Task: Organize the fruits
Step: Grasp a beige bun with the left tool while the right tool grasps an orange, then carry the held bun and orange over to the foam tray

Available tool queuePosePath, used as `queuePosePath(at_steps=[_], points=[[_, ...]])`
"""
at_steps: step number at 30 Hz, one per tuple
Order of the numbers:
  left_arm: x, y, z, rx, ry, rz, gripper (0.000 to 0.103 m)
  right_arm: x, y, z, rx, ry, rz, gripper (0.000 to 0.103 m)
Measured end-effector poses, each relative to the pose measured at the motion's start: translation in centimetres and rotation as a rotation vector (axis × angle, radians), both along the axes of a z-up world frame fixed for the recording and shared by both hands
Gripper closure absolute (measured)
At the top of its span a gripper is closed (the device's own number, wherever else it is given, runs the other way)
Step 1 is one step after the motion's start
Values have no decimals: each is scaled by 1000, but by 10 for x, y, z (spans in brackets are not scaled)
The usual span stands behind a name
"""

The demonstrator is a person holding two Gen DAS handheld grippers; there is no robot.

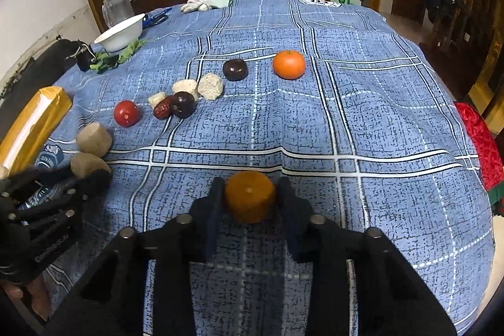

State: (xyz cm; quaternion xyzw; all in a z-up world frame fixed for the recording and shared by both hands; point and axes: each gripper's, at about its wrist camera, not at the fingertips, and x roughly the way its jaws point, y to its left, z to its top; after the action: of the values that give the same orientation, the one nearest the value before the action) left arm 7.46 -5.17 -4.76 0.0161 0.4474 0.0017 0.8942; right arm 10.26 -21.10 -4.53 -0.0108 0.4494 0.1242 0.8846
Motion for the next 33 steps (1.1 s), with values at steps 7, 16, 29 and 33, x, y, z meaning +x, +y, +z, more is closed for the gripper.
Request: queuePosePath(at_steps=[7,16,29,33], points=[[-12,4,6,-2,-21,17,72,-6,2,6,-9,-35,12,70],[-44,25,23,-25,-70,49,72,-35,16,17,-7,-63,43,70],[-69,56,32,-48,-105,111,72,-73,51,32,36,-90,104,69],[-75,66,32,-53,-111,137,72,-80,63,32,43,-92,127,69]])
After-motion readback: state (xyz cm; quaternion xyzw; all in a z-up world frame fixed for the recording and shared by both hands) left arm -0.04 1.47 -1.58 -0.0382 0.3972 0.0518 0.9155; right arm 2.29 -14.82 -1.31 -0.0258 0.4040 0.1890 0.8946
